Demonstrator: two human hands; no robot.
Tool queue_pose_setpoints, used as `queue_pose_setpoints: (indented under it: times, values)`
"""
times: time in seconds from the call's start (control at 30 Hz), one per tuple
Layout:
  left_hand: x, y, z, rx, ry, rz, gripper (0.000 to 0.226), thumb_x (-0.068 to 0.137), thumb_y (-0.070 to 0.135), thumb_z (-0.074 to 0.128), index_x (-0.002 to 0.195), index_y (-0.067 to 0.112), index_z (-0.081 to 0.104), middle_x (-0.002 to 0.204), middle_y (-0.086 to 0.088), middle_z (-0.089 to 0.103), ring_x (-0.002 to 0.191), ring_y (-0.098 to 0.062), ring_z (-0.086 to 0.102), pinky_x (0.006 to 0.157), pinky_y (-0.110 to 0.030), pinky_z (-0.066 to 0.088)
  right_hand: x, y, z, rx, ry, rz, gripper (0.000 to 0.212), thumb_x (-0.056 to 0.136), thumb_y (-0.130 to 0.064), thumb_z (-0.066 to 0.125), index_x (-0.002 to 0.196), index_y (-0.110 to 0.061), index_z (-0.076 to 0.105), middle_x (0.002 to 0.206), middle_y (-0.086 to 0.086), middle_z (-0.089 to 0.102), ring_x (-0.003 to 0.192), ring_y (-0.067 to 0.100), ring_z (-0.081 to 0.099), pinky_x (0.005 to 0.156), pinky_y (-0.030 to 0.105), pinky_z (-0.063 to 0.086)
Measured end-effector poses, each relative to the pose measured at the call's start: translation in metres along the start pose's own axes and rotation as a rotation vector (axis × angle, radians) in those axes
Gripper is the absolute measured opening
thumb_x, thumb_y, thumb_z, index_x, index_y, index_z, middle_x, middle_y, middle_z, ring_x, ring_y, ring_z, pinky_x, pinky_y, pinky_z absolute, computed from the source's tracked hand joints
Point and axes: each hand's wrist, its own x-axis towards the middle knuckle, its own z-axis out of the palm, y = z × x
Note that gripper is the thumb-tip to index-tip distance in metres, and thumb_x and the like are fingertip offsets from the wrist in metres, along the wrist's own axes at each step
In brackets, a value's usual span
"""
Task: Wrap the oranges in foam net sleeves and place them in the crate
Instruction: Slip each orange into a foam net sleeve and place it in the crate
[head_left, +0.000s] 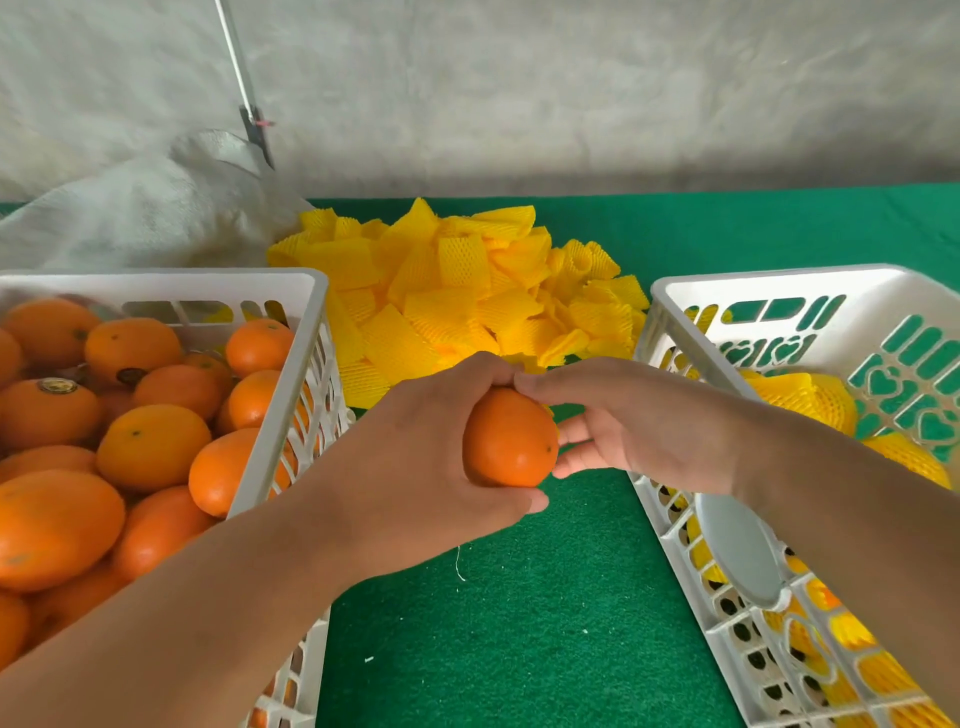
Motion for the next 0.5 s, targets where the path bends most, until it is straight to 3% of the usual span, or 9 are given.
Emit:
queue_pose_setpoints:
  times: [0.1, 0.17, 0.23, 0.3, 0.33, 0.4, 0.43, 0.5]
  values:
    - [0.0002, -0.001, 0.0005, 0.033, -0.01, -0.012, 0.081, 0.067, 0.069, 0.086, 0.131, 0.058, 0.038, 0.126, 0.032, 0.058, 0.108, 0.012, 0.058, 0.073, -0.008, 0.048, -0.0005, -0.001, 0.001, 0.081, -0.081, -0.003, 0.045, 0.102, -0.033, 0.06, 0.143, -0.016, 0.06, 0.138, 0.009, 0.069, 0.119, 0.038, 0.07, 0.108, 0.054, 0.052]
    - [0.0008, -0.0024, 0.0011, 0.062, -0.018, -0.026, 0.076, 0.068, 0.068, 0.086, 0.126, 0.058, 0.037, 0.125, 0.028, 0.059, 0.102, 0.007, 0.061, 0.073, -0.011, 0.046, 0.0016, 0.002, 0.0008, 0.058, 0.001, 0.0, 0.035, 0.102, -0.029, 0.059, 0.133, -0.013, 0.065, 0.13, 0.013, 0.072, 0.109, 0.036, 0.072, 0.106, 0.052, 0.052]
    - [0.0013, -0.0045, 0.0016, 0.114, -0.028, -0.041, 0.075, 0.068, 0.069, 0.086, 0.125, 0.057, 0.037, 0.12, 0.027, 0.057, 0.097, 0.007, 0.059, 0.072, -0.011, 0.044, 0.0045, 0.0066, 0.0011, -0.07, 0.107, 0.01, 0.02, 0.105, -0.016, 0.057, 0.123, -0.012, 0.063, 0.122, 0.019, 0.073, 0.104, 0.034, 0.07, 0.116, 0.054, 0.043]
    - [0.002, -0.0064, 0.0016, 0.148, -0.027, -0.051, 0.075, 0.069, 0.07, 0.085, 0.125, 0.056, 0.037, 0.113, 0.028, 0.055, 0.093, 0.008, 0.058, 0.07, -0.012, 0.043, 0.0061, 0.0081, 0.0029, -0.214, 0.145, 0.001, 0.023, 0.105, -0.001, 0.056, 0.122, -0.015, 0.057, 0.114, 0.019, 0.071, 0.101, 0.027, 0.068, 0.119, 0.05, 0.042]
    - [0.0022, -0.0071, 0.0013, 0.153, -0.021, -0.055, 0.074, 0.069, 0.07, 0.084, 0.124, 0.055, 0.038, 0.11, 0.029, 0.055, 0.091, 0.007, 0.058, 0.069, -0.013, 0.044, 0.0061, 0.0083, 0.0033, -0.223, 0.18, -0.028, 0.02, 0.105, 0.0, 0.055, 0.121, -0.012, 0.06, 0.107, 0.018, 0.072, 0.094, 0.024, 0.071, 0.109, 0.044, 0.052]
    - [0.0021, -0.008, 0.0007, 0.161, -0.015, -0.066, 0.07, 0.069, 0.07, 0.084, 0.121, 0.053, 0.039, 0.105, 0.029, 0.055, 0.086, 0.005, 0.059, 0.066, -0.014, 0.044, 0.0059, 0.0054, 0.0042, -0.2, 0.286, -0.093, 0.02, 0.107, -0.007, 0.055, 0.11, 0.008, 0.067, 0.089, 0.017, 0.077, 0.077, 0.021, 0.078, 0.075, 0.028, 0.064]
    - [0.0017, -0.0083, 0.0007, 0.166, -0.021, -0.072, 0.069, 0.07, 0.069, 0.085, 0.12, 0.053, 0.04, 0.103, 0.029, 0.055, 0.084, 0.005, 0.059, 0.065, -0.015, 0.043, 0.006, 0.0047, 0.0048, -0.227, 0.307, -0.113, 0.026, 0.107, -0.01, 0.054, 0.105, 0.013, 0.066, 0.085, 0.018, 0.078, 0.074, 0.022, 0.079, 0.068, 0.028, 0.065]
    - [0.0008, -0.0087, 0.0015, 0.172, -0.043, -0.079, 0.069, 0.07, 0.069, 0.085, 0.119, 0.052, 0.039, 0.1, 0.029, 0.054, 0.082, 0.005, 0.058, 0.063, -0.015, 0.043, 0.0073, 0.0064, 0.0077, -0.338, 0.324, -0.141, 0.032, 0.108, -0.016, 0.054, 0.103, 0.013, 0.067, 0.085, 0.02, 0.078, 0.075, 0.023, 0.08, 0.071, 0.039, 0.067]
